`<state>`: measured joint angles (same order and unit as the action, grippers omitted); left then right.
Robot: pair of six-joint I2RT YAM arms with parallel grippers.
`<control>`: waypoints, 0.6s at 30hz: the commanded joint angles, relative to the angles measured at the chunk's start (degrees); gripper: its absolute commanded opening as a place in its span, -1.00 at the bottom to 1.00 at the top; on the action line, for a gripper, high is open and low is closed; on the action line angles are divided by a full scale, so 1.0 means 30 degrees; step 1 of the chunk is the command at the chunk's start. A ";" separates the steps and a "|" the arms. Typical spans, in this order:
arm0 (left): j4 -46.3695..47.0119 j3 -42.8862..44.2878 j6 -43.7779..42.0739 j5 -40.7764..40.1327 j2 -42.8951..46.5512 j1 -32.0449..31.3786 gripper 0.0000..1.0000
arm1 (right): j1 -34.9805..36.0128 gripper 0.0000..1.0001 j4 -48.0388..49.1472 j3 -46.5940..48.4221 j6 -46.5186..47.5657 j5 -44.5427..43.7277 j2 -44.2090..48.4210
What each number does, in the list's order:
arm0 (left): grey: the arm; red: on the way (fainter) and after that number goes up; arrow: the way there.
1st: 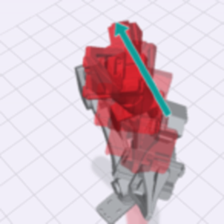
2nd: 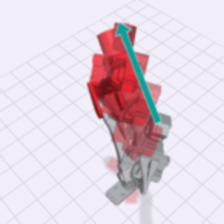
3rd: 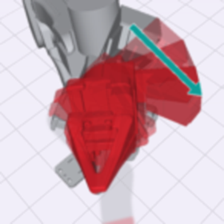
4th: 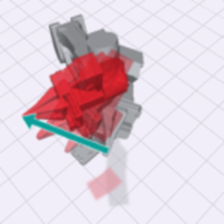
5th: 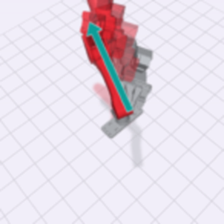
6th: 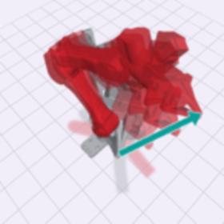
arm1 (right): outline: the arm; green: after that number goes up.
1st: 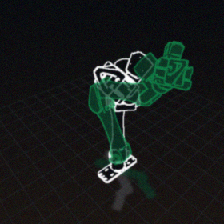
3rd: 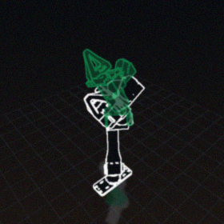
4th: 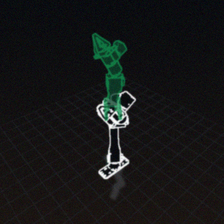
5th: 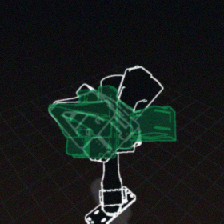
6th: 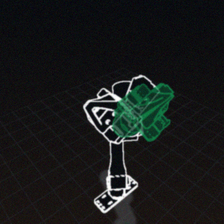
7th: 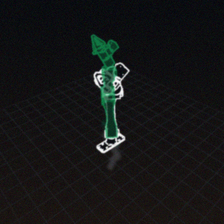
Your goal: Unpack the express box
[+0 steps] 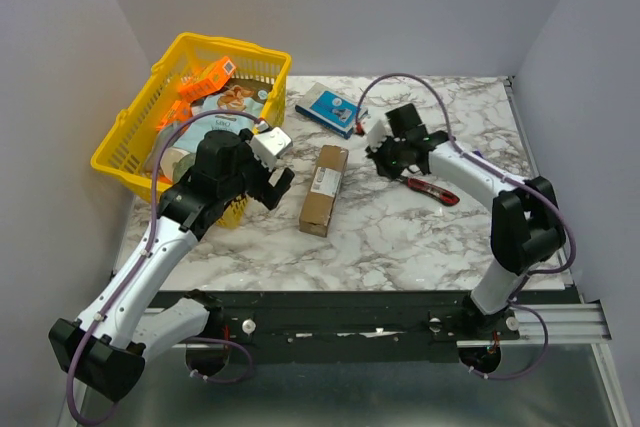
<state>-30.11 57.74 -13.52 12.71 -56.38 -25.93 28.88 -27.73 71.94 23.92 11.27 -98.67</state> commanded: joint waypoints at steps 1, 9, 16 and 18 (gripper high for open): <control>-0.0217 0.0558 -0.0474 0.1211 -0.0423 0.0002 0.97 | -0.4143 -0.68 -0.1539 0.0335 0.2247 0.0021 -0.0447; -0.0482 0.1321 -0.0884 0.1652 -0.1332 -0.0174 0.97 | -0.9738 0.67 -0.2443 0.0072 0.5931 0.2684 0.0166; -0.0452 0.1819 -0.0914 0.1564 -0.2183 -0.0232 0.97 | -1.0829 0.64 -0.4470 -0.1448 0.9867 0.6322 0.0753; -0.0452 0.1907 -0.0826 0.1593 -0.2300 -0.0233 0.97 | -1.0829 0.60 -0.4032 -0.1597 0.9694 0.5973 0.0316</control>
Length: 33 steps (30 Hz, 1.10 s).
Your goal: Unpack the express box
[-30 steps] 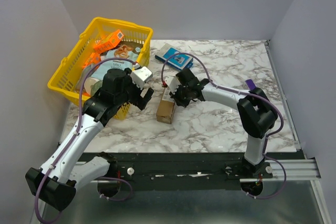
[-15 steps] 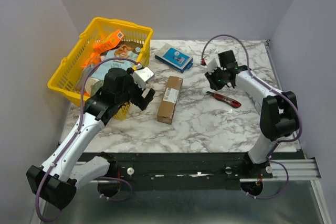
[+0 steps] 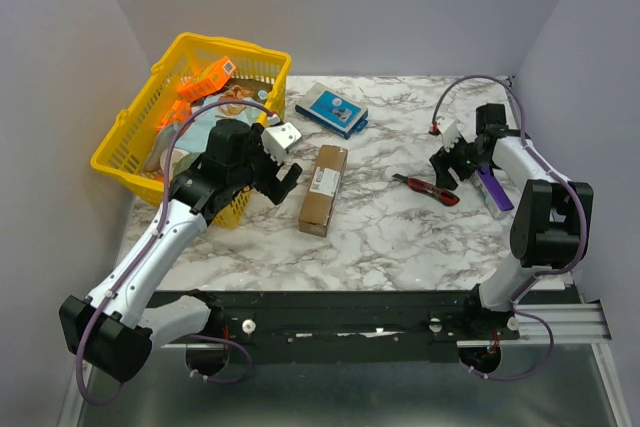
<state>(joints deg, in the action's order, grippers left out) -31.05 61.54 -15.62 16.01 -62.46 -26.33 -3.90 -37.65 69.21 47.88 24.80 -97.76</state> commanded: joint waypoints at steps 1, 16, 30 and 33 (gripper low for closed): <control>-0.0197 0.0756 -0.0097 0.0522 -0.0362 -0.0130 0.97 | 0.0099 0.58 -0.0461 -0.0716 0.1562 0.1258 -0.0225; -0.0813 0.2104 -0.0771 0.0112 -0.1885 -0.0277 0.97 | 0.0158 0.39 0.1300 -0.2529 0.3171 0.1928 -0.0580; -0.0286 0.1636 -0.0274 0.0844 -0.2062 -0.0364 0.97 | 0.1179 -0.30 0.3406 -0.3643 0.2089 -0.0469 -0.0376; -0.0226 0.2132 0.0283 0.1896 -0.2413 -0.0482 0.97 | 0.2083 -0.44 0.4257 -0.4084 0.1738 -0.1058 0.1436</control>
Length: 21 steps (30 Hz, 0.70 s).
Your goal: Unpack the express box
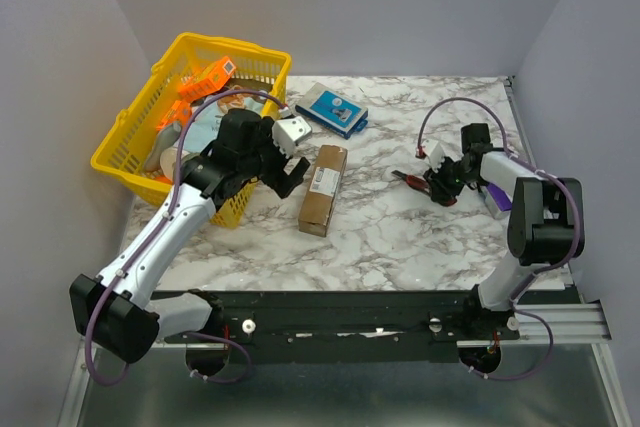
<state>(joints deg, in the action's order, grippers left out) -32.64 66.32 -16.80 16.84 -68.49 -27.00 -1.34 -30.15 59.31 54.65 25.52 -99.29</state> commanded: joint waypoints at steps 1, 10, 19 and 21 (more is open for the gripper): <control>0.0015 0.1176 0.0793 0.2058 -0.0722 -0.0314 0.97 | 0.1500 -0.46 0.1934 -0.1017 -0.0551 -0.1067 0.2852; 0.1122 0.5598 0.4190 0.6715 -0.3648 -0.0579 0.97 | 0.6800 -0.59 0.1409 -0.0171 -0.0582 -0.0854 1.1349; 0.1917 0.7922 0.6421 0.7308 -0.5238 -0.1281 0.96 | 1.1169 -0.60 0.0267 0.1967 0.0999 -0.4081 1.1855; 0.1684 0.7804 0.6215 0.7481 -0.5266 -0.1544 0.96 | 1.1665 -0.60 0.0032 0.2318 0.1379 -0.4374 1.1797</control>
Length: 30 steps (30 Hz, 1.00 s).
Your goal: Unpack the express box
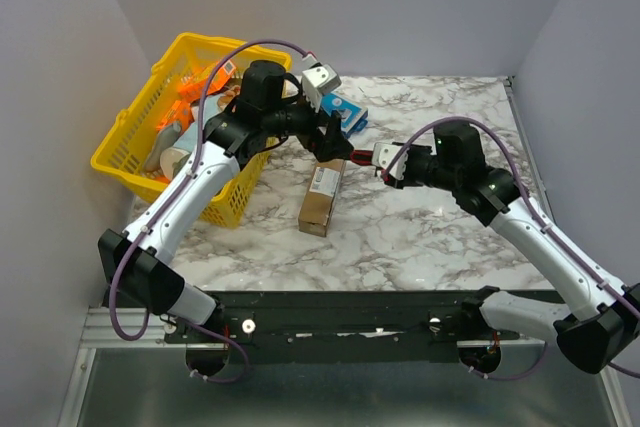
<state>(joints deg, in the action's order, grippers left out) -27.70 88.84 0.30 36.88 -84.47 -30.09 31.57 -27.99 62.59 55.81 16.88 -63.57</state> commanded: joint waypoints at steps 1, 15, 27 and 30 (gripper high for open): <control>-0.0284 0.0300 0.0488 0.1033 -0.0027 -0.0576 0.95 | 0.0900 -0.60 -0.0690 0.1488 0.1170 -0.1816 -0.0109; -0.1283 -0.0931 -0.0010 0.1270 0.0558 -0.1338 0.60 | 0.4210 -0.60 0.0567 0.1113 0.4422 -0.3341 0.0535; -0.2600 -0.0435 -0.1736 0.2441 -0.0085 -0.1338 0.29 | 0.4505 -0.63 0.2297 0.0349 0.5096 -0.3869 0.0683; -0.3245 0.0386 -0.2118 0.2821 -0.0730 -0.1338 0.14 | 0.4505 -0.63 0.2327 0.0203 0.5448 -0.3695 0.0741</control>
<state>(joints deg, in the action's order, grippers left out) -34.17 86.70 -3.27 41.47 -84.73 -33.89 44.56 -24.71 64.14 70.26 6.90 -62.76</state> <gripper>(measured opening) 0.604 0.462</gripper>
